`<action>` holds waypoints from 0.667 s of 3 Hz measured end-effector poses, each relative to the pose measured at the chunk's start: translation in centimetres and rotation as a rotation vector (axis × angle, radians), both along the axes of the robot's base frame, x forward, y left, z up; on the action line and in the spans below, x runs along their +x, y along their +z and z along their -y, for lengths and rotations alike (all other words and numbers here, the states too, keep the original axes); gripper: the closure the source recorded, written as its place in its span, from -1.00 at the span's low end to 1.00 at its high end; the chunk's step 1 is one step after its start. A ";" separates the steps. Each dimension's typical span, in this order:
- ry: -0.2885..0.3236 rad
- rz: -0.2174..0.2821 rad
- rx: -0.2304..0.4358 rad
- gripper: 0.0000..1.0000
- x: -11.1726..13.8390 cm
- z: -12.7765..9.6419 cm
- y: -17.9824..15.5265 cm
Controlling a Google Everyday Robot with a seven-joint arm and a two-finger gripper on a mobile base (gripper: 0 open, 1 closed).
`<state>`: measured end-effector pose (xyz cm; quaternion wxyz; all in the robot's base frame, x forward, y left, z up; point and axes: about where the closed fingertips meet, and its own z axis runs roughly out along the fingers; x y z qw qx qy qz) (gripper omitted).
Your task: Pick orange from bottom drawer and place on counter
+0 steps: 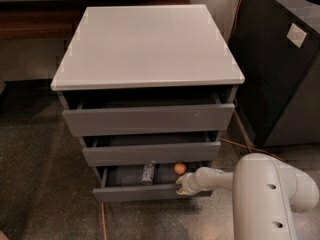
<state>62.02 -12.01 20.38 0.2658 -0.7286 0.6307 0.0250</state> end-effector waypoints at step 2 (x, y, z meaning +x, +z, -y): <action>0.007 -0.016 0.024 0.19 -5.0 1.3 -2.0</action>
Offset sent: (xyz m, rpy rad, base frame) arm -0.0730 -0.0313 -0.0394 0.0431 0.0259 -0.0091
